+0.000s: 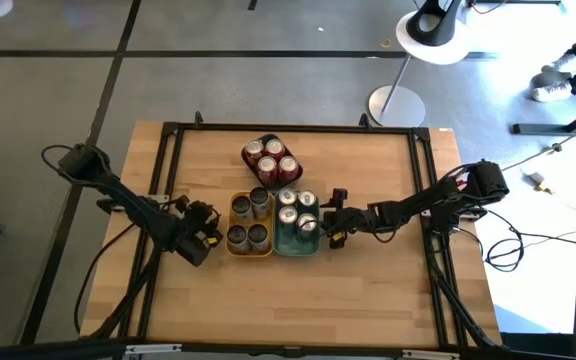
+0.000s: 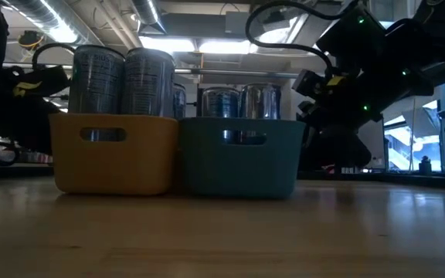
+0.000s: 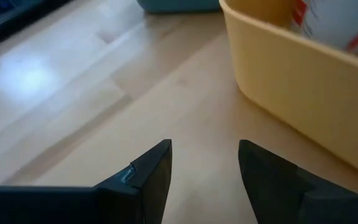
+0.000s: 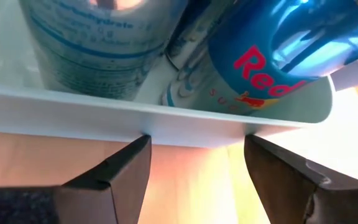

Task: Sort soda cans
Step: Move the green bin to the center of the table, then move the blue bin to the center of the table beside the green bin

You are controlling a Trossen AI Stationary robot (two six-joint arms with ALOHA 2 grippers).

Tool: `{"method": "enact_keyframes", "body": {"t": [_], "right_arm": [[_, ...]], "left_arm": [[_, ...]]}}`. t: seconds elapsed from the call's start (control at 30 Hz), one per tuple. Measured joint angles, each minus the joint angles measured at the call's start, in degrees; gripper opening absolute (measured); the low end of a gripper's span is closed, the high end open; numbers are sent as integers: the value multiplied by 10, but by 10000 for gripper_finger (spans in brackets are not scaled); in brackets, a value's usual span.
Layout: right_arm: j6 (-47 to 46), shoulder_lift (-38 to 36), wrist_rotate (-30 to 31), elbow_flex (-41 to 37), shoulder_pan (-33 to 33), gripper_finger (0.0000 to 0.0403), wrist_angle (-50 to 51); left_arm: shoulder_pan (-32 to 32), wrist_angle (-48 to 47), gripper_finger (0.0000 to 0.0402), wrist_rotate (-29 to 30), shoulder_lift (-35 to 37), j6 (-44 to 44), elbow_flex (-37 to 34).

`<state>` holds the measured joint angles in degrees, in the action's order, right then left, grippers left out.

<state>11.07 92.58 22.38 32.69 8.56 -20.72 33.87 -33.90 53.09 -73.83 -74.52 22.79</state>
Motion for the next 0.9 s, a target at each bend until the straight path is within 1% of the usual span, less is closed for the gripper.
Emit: {"method": "enact_keyframes", "body": {"t": [0.17, 0.3, 0.4, 0.57, 0.63, 0.7, 0.8, 0.9], "right_arm": [[-3, 0, -13, 0, 0, 255, -7], [-3, -10, 8, 0, 1, 255, 4], [-18, -36, 11, 1, 1, 255, 30], [-52, -113, 22, 1, -3, 255, 119], [-78, -141, 24, 3, -19, 255, 151], [-101, -164, 10, 19, -43, 255, 194], [-126, -185, 1, 63, -81, 255, 223], [-145, -183, -18, 114, -134, 255, 239]], "left_arm": [[-20, 0, 177, 13, 0, 0, 0], [-30, 0, 177, 13, 0, 7, 0], [-32, 0, 177, 9, 0, 30, 0], [-34, -2, 177, 2, 0, 45, 0], [-43, -1, 177, 2, 0, 37, 0], [-50, 0, 177, -4, 0, 26, 0], [-52, 0, 177, -23, 2, 30, 0], [-52, 1, 177, -27, 2, 36, 0]]}}
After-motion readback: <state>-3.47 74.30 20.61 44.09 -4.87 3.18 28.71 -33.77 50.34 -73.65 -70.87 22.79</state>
